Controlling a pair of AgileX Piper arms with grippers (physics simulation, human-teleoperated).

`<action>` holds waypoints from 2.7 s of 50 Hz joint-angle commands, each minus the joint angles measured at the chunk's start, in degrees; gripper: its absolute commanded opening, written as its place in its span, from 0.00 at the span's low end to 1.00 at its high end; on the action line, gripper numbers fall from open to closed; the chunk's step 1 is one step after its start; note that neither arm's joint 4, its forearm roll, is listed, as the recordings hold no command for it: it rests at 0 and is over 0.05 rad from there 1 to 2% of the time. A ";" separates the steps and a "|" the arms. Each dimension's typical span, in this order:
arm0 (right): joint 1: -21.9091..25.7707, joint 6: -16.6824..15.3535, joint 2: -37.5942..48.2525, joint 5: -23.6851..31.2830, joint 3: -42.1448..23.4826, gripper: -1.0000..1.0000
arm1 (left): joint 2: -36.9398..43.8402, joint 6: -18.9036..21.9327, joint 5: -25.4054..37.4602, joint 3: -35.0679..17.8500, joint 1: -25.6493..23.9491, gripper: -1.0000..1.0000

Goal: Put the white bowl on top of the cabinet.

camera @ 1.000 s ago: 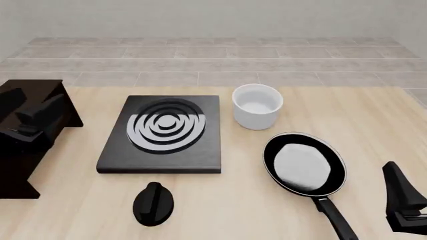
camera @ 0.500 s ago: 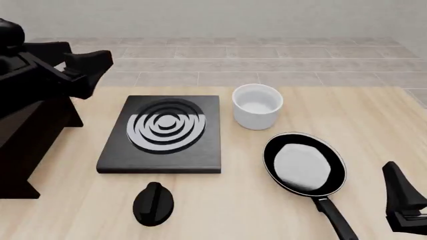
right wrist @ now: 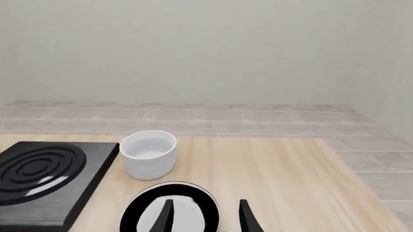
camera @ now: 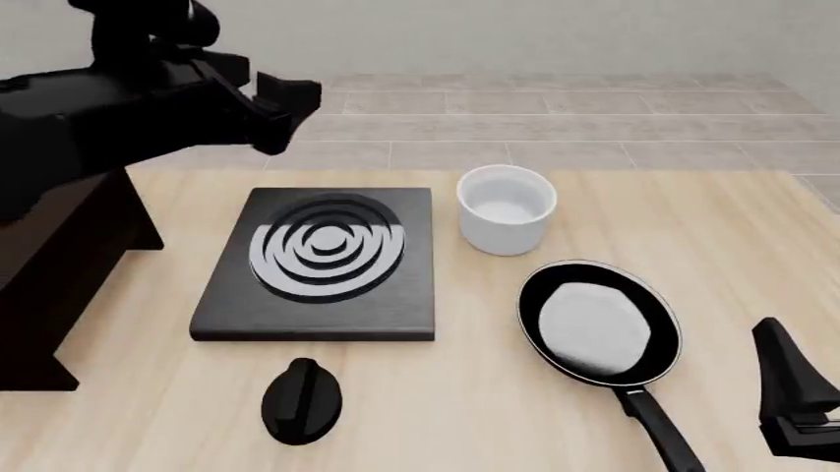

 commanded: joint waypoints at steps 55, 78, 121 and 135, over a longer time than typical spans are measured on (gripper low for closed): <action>0.05 -0.39 -0.02 -0.23 -0.09 1.00 | 37.16 27.52 22.65 -42.67 -12.34 1.00; -0.03 0.37 0.01 0.26 0.03 1.00 | 42.81 35.68 25.96 -44.06 -14.49 1.00; 0.01 0.13 0.00 0.07 0.02 1.00 | 49.79 33.53 33.06 -46.21 -18.69 1.00; 0.02 0.00 0.00 -0.10 0.11 1.00 | 51.28 35.62 34.01 -47.06 -17.35 1.00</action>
